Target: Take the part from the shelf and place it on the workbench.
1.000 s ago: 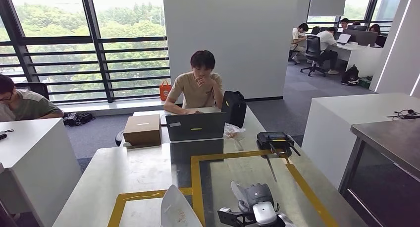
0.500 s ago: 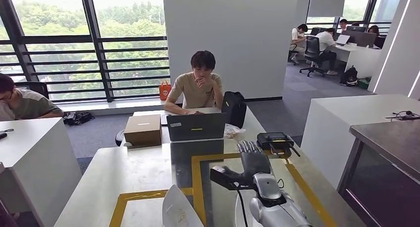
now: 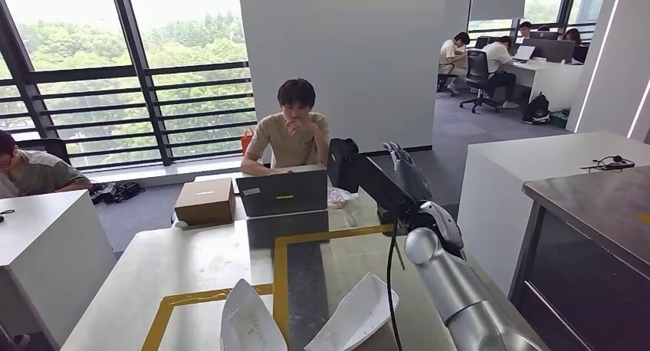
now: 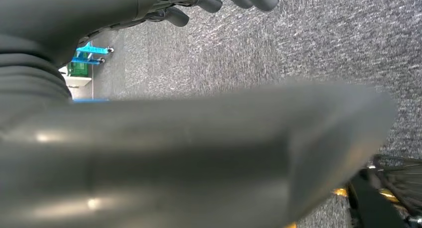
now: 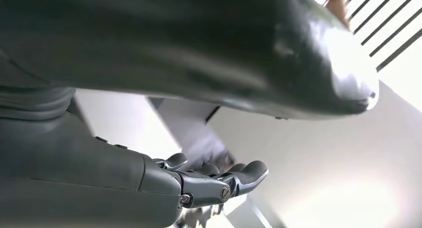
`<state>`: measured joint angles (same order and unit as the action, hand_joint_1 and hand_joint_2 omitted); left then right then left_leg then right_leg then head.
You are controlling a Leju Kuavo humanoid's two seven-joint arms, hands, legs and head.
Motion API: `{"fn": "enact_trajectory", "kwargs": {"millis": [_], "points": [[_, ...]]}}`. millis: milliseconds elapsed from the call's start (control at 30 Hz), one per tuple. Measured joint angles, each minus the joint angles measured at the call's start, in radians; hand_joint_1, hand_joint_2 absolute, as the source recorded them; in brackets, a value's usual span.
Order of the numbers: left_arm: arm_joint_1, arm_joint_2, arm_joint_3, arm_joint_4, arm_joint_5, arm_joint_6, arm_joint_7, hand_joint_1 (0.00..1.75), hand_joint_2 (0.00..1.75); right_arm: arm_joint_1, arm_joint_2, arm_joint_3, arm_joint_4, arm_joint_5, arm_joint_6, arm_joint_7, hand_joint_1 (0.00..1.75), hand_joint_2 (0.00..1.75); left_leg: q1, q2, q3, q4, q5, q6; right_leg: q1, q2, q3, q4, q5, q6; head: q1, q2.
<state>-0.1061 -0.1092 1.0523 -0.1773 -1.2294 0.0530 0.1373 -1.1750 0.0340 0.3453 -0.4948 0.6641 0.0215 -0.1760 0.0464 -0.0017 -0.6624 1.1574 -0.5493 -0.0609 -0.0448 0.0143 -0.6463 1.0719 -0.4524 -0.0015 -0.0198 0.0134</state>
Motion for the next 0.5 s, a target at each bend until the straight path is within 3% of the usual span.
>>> {"fn": "enact_trajectory", "kwargs": {"millis": [67, 100, 133, 200, 267, 333, 367, 400, 433, 500], "points": [[-0.004, 0.002, 0.001, 0.0, -0.005, 0.0, 0.0, 0.0, 0.0, 0.001, -0.002, -0.026, -0.054, -0.11, 0.099, 0.0, 0.0, 0.0, -0.008, 0.0, -0.031, 0.118, -0.078, 0.008, 0.009, 0.0, -0.018, -0.001, 0.016, -0.008, -0.001, 0.0], [-0.005, 0.003, 0.001, 0.0, -0.006, 0.0, 0.0, 0.0, 0.0, 0.006, -0.004, -0.033, -0.079, -0.147, 0.127, 0.003, 0.0, 0.0, -0.012, 0.0, -0.03, 0.148, -0.09, 0.014, 0.014, 0.0, -0.027, -0.001, 0.024, -0.01, -0.001, 0.0], [-0.007, 0.003, 0.001, 0.0, -0.007, 0.0, 0.0, 0.0, 0.0, 0.015, -0.007, -0.039, -0.11, -0.181, 0.147, 0.006, 0.0, 0.0, -0.016, 0.0, -0.013, 0.144, -0.083, 0.021, 0.019, 0.0, -0.037, -0.001, 0.032, -0.011, -0.001, 0.0], [-0.011, 0.004, 0.003, 0.0, -0.007, 0.0, 0.0, 0.0, 0.0, 0.045, -0.02, -0.046, -0.199, -0.238, 0.176, 0.011, 0.0, 0.0, -0.028, -0.001, 0.067, 0.046, -0.039, 0.042, 0.026, 0.0, -0.054, -0.001, 0.049, -0.011, -0.001, 0.0], [-0.014, 0.007, 0.006, -0.001, -0.007, 0.0, -0.005, 0.0, 0.0, 0.079, -0.041, -0.049, -0.304, -0.291, 0.193, 0.017, 0.0, 0.87, -0.041, 0.0, 0.144, -0.064, -0.02, 0.055, 0.03, -0.002, -0.064, -0.004, 0.066, -0.004, -0.001, 0.0], [-0.015, 0.01, 0.008, -0.001, -0.007, 0.0, -0.011, 0.0, 0.0, 0.114, -0.069, -0.048, -0.405, -0.342, 0.194, 0.022, 0.0, 1.75, -0.049, 0.0, 0.162, -0.105, -0.017, 0.058, 0.03, -0.006, -0.061, -0.015, 0.084, 0.009, -0.001, 0.0], [-0.014, 0.01, 0.009, -0.001, -0.006, 0.0, -0.014, 0.0, 0.0, 0.133, -0.086, -0.047, -0.453, -0.364, 0.187, 0.024, 0.0, 1.75, -0.049, -0.002, 0.156, -0.111, -0.006, 0.062, 0.03, -0.007, -0.058, -0.024, 0.093, 0.017, -0.001, 0.0], [-0.013, 0.011, 0.01, -0.001, -0.006, 0.0, -0.017, 0.0, 0.0, 0.151, -0.105, -0.045, -0.502, -0.382, 0.176, 0.025, 0.0, 1.31, -0.047, -0.001, 0.152, -0.118, 0.004, 0.068, 0.029, -0.008, -0.057, -0.028, 0.094, 0.024, -0.001, 0.0], [-0.011, 0.011, 0.01, -0.001, -0.006, 0.0, -0.02, 0.0, 0.0, 0.167, -0.124, -0.044, -0.545, -0.394, 0.163, 0.027, 0.0, 0.87, -0.045, 0.0, 0.147, -0.124, 0.018, 0.075, 0.028, -0.008, -0.061, -0.021, 0.077, 0.029, 0.0, 0.0], [-0.006, 0.012, 0.011, -0.001, -0.007, 0.0, -0.024, 0.0, 0.0, 0.194, -0.157, -0.04, -0.62, -0.409, 0.139, 0.031, 0.0, 0.0, -0.042, 0.006, 0.127, -0.131, 0.046, 0.085, 0.027, -0.008, -0.085, 0.052, -0.013, 0.039, 0.001, 0.0]]}}
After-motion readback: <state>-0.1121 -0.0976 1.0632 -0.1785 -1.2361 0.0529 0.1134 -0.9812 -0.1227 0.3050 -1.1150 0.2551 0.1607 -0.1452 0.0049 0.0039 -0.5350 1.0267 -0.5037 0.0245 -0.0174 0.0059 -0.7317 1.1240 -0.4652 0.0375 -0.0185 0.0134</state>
